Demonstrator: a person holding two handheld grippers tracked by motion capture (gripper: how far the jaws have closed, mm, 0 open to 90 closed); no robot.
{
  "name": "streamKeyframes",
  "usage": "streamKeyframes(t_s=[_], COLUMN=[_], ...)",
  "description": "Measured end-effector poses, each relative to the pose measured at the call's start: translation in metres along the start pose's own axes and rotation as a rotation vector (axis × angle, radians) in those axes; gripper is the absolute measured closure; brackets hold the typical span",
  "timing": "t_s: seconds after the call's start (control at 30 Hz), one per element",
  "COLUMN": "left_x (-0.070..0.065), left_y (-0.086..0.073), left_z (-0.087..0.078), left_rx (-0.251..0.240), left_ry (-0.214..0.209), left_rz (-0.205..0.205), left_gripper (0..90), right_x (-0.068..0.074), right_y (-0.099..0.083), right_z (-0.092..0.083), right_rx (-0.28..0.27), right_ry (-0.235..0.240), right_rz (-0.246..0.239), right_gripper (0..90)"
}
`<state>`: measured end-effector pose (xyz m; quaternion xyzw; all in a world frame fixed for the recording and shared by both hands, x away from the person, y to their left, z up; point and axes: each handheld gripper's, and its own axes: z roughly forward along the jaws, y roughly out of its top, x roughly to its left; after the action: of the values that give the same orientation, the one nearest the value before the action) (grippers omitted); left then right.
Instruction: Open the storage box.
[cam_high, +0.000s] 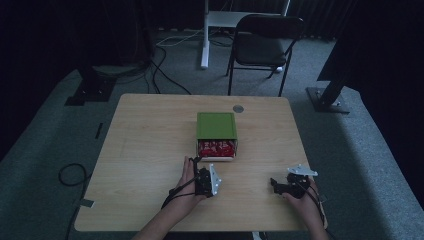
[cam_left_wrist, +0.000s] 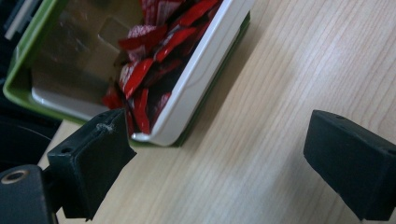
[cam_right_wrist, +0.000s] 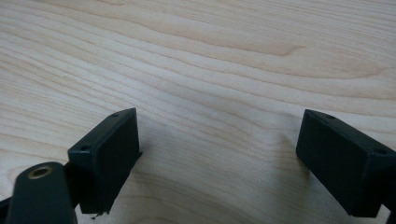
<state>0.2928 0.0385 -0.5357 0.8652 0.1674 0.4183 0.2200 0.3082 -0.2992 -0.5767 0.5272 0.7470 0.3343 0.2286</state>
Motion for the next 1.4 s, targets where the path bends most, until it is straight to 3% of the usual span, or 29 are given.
streamKeyframes(t_s=[0.27,0.5,0.67,0.77,0.9,1.13,1.4], left_x=[-0.007,-0.009,-0.012,-0.012,-0.012,-0.006,-0.003], left_y=[0.011,0.016,0.018,0.019,0.019,0.021,0.018], left_z=[0.005,0.008,0.012,0.014,0.017,0.022,0.032], left_rx=[0.0,0.005,0.017,0.044,0.053,0.055,0.091], left_ry=[0.01,0.019,-0.001,-0.019,-0.026,0.006,-0.007], left_rz=[0.114,0.169,0.211,0.268,0.307,0.33,0.353], left_gripper=[7.9,8.6,12.4,15.4,15.9,19.4,26.9], right_x=[0.0,0.0,0.0,0.0,0.0,0.0,0.0], right_y=[0.0,0.0,0.0,0.0,0.0,0.0,0.0], right_z=[0.0,0.0,0.0,0.0,0.0,0.0,0.0], right_rx=[0.0,0.0,0.0,0.0,0.0,0.0,0.0], right_ry=[0.0,0.0,0.0,0.0,0.0,0.0,0.0], right_rz=[0.001,0.0,0.0,0.001,0.0,0.001,0.001], right_gripper=[12.6,12.6,12.6,12.6,12.6,12.6,12.7])
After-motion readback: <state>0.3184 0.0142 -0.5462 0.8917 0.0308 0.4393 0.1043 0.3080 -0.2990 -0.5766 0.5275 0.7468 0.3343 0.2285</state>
